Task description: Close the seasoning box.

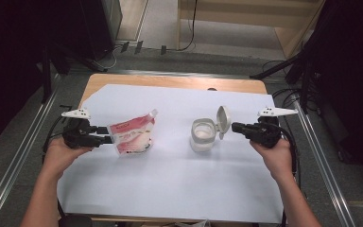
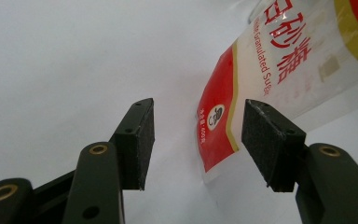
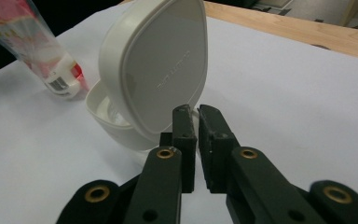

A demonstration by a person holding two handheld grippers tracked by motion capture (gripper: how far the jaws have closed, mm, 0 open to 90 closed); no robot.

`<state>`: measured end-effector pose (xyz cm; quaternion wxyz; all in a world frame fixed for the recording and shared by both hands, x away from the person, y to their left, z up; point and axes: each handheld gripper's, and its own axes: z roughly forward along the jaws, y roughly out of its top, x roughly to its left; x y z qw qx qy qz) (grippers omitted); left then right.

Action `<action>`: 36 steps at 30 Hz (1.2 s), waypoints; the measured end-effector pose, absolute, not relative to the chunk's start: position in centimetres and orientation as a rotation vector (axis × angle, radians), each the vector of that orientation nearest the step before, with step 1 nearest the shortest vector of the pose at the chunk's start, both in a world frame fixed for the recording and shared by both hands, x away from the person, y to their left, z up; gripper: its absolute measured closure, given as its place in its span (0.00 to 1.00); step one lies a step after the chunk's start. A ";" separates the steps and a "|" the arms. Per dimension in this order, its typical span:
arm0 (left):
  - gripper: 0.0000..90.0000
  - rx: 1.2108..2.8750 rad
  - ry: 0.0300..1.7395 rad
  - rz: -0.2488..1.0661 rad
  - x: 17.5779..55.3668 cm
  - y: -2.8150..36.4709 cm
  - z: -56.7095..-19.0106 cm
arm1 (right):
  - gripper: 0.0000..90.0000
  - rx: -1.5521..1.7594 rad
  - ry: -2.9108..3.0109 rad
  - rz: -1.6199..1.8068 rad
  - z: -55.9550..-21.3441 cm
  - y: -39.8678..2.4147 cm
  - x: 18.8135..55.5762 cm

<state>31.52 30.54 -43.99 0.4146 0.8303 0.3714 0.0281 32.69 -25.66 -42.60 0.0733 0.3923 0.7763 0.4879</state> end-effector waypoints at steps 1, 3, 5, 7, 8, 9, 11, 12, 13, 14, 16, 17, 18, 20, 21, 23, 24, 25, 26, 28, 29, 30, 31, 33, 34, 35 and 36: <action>0.50 2.089 0.933 0.075 31.5 30.5 -44.0 | 0.97 1.174 2.331 1.464 -42.6 -25.6 32.9; 0.50 2.089 0.934 0.075 31.5 30.5 -44.0 | 1.00 1.175 2.340 1.440 -42.5 -25.0 33.5; 0.50 2.084 0.938 0.074 31.4 30.5 -44.0 | 1.00 1.171 2.346 1.437 -42.4 -24.7 33.8; 0.50 2.081 0.934 0.098 31.4 30.6 -43.9 | 1.00 1.182 2.354 1.437 -42.6 -24.4 34.2; 0.51 2.081 0.934 0.098 31.4 30.6 -43.9 | 1.00 1.182 2.354 1.437 -42.6 -24.4 34.2; 0.51 2.068 0.937 0.095 31.3 30.6 -43.8 | 1.00 1.193 2.356 1.426 -42.6 -24.4 34.4; 0.51 2.068 0.926 0.094 31.3 30.7 -43.8 | 1.00 1.206 2.356 1.427 -42.7 -24.1 35.0; 0.51 2.069 0.929 0.084 31.3 30.6 -43.8 | 1.00 1.209 2.352 1.428 -42.7 -24.1 35.1; 0.51 2.069 0.929 0.084 31.3 30.6 -43.8 | 1.00 1.208 2.351 1.436 -42.7 -23.9 35.2; 0.51 2.079 0.925 0.085 31.3 30.5 -43.9 | 1.00 1.196 2.350 1.439 -42.7 -23.8 35.3; 0.51 2.084 0.924 0.083 31.3 30.5 -43.8 | 1.00 1.195 2.354 1.439 -42.7 -23.5 35.3; 0.51 2.087 0.923 0.076 31.3 30.5 -43.9 | 1.00 1.190 2.361 1.437 -42.8 -23.4 35.2; 0.51 2.087 0.923 0.076 31.3 30.5 -43.9 | 1.00 1.190 2.361 1.437 -42.8 -23.4 35.2; 0.51 2.088 0.929 0.083 31.2 30.5 -43.9 | 1.00 1.192 2.364 1.427 -42.8 -23.2 35.1; 0.51 2.083 0.932 0.076 31.1 30.5 -43.9 | 1.00 1.185 2.362 1.425 -42.8 -23.2 35.1; 0.50 2.094 0.929 0.080 31.1 30.6 -44.0 | 1.00 1.185 2.359 1.430 -42.7 -23.2 35.0; 0.50 2.093 0.933 0.077 31.1 30.6 -44.0 | 1.00 1.186 2.359 1.432 -42.6 -23.1 34.9; 0.50 2.093 0.933 0.077 31.1 30.6 -44.0 | 1.00 1.186 2.359 1.432 -42.6 -23.1 34.9; 0.50 2.088 0.937 0.069 31.1 30.5 -44.0 | 1.00 1.187 2.357 1.431 -42.6 -23.1 34.8; 0.50 2.088 0.940 0.068 31.1 30.5 -44.1 | 0.99 1.167 2.362 1.438 -42.4 -22.8 34.6; 0.50 2.088 0.940 0.068 31.1 30.5 -44.1 | 0.99 1.167 2.362 1.438 -42.4 -22.8 34.6; 0.50 2.089 0.942 0.069 31.0 30.5 -44.1 | 0.99 1.163 2.366 1.436 -42.4 -22.6 34.6; 0.50 2.091 0.942 0.070 31.0 30.5 -44.1 | 0.98 1.146 2.373 1.438 -42.3 -22.3 34.4; 0.50 2.093 0.944 0.068 31.0 30.5 -44.1 | 0.98 1.144 2.378 1.440 -42.2 -22.2 34.3; 0.50 2.092 0.944 0.068 31.0 30.5 -44.1 | 0.97 1.140 2.381 1.442 -42.2 -22.0 34.3; 0.50 2.092 0.943 0.069 31.0 30.5 -44.1 | 0.95 1.132 2.381 1.445 -42.2 -21.9 34.3; 0.50 2.095 0.938 0.071 31.1 30.5 -44.1 | 0.94 1.129 2.381 1.443 -42.2 -21.8 34.2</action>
